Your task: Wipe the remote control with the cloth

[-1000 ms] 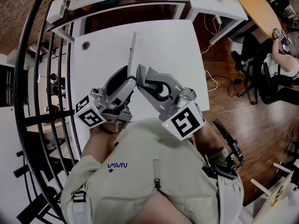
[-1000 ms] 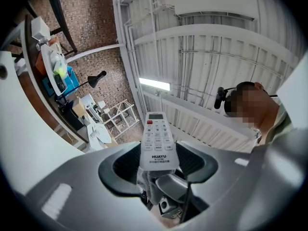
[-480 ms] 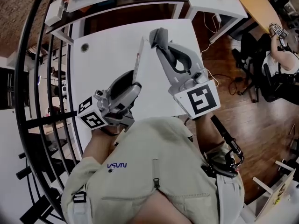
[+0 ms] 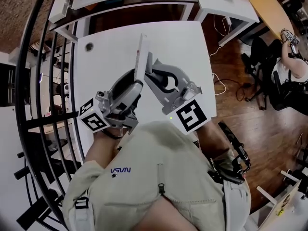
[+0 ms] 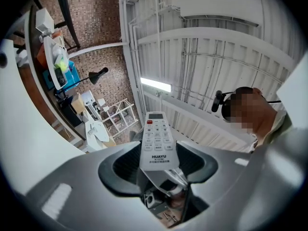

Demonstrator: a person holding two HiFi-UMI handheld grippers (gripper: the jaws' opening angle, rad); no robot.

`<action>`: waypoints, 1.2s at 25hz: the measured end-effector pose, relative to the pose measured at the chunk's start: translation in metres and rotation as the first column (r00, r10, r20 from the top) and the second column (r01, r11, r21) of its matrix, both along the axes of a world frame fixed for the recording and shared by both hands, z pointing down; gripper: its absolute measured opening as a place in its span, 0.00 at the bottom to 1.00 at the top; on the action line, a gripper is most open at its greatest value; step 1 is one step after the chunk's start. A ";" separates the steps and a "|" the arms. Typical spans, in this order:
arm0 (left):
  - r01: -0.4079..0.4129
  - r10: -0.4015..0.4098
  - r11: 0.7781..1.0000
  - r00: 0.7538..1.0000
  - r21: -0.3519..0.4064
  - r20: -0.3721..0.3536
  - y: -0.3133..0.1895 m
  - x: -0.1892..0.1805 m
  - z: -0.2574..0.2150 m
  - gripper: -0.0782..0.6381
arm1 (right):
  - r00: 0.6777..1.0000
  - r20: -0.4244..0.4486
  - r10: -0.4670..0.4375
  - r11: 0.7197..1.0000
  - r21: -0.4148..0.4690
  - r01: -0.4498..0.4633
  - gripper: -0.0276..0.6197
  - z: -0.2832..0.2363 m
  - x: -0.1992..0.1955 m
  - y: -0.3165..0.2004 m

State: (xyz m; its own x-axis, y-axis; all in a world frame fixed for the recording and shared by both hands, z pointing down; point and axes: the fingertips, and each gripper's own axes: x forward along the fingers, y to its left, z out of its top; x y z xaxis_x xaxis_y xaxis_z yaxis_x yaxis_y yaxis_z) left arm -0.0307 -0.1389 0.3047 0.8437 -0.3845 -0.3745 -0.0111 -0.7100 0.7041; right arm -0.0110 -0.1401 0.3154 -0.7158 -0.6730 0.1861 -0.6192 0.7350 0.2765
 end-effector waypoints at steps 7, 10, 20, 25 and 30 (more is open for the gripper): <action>0.041 -0.041 0.999 0.999 -0.036 0.015 -0.008 -0.004 0.010 0.45 | 0.998 0.050 -0.038 0.997 -0.070 0.041 0.10 0.022 -0.013 0.017; 0.069 -0.068 0.997 0.997 -0.035 0.030 -0.013 -0.005 0.012 0.45 | 0.997 0.049 -0.059 0.995 -0.078 0.063 0.10 0.027 -0.016 0.021; 0.291 -0.332 0.941 0.895 0.175 0.299 -0.035 -0.025 0.020 0.45 | 0.979 0.155 0.132 0.991 -0.001 -0.134 0.10 0.005 0.025 -0.017; 0.365 -0.537 0.835 0.705 0.412 0.463 -0.048 -0.038 0.027 0.45 | 0.958 0.174 0.230 0.972 0.006 -0.234 0.10 0.003 0.045 -0.036; 0.342 -0.657 0.745 0.525 0.573 0.541 -0.055 -0.041 0.042 0.45 | 0.926 0.161 0.342 0.939 -0.025 -0.343 0.10 0.017 0.064 -0.056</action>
State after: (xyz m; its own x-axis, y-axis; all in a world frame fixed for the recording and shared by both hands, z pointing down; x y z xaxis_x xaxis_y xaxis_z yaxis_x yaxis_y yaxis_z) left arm -0.0714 -0.1943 0.3467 0.6033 -0.7975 0.0058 -0.7974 -0.6031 0.0206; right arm 0.0532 -0.1959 0.3326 -0.4618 -0.8829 0.0853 -0.8693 0.4696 0.1543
